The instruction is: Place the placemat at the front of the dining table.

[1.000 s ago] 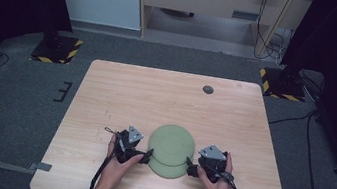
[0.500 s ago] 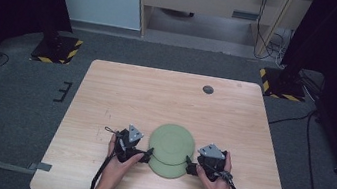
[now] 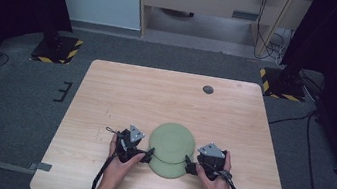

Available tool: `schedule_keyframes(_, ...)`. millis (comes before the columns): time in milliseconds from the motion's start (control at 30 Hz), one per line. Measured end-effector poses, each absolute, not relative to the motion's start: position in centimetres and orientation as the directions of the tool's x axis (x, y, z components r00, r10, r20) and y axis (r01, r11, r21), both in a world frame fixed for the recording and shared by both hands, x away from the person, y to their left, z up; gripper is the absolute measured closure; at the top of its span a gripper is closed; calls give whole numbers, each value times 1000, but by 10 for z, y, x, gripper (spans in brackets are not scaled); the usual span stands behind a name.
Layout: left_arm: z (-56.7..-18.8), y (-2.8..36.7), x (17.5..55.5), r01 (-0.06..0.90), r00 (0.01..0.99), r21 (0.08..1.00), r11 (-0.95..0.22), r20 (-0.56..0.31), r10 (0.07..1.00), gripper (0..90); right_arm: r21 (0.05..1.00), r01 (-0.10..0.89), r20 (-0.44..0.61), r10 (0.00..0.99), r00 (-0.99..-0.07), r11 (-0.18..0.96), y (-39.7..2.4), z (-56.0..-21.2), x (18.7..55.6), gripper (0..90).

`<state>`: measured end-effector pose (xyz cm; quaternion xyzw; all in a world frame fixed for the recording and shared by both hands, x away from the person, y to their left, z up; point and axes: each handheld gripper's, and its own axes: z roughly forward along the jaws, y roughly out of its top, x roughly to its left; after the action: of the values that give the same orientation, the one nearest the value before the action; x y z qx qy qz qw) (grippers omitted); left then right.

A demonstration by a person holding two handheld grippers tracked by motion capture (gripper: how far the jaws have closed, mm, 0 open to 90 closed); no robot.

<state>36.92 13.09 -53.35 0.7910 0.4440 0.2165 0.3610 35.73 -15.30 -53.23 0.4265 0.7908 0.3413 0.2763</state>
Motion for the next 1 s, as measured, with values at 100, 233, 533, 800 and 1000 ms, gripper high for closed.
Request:
schedule_keyframes(100,-533,131,369,545,515,763,-347,22,857,14,779,488,-136,865,-482,395,-154,-533,359,18)
schedule_keyframes(233,-533,131,368,541,522,762,-356,27,852,22,776,485,-149,865,-480,403,-156,-532,357,42)
schedule_keyframes(533,-534,130,370,545,513,762,-350,27,858,3,781,492,-141,876,-460,384,-155,-533,361,15)
schedule_keyframes(800,-532,131,369,543,521,760,-357,29,853,20,782,490,-141,875,-463,386,-156,-533,359,43)
schedule_keyframes(1000,-532,132,370,546,508,759,-354,36,861,23,779,490,-141,872,-470,390,-156,-532,357,43)
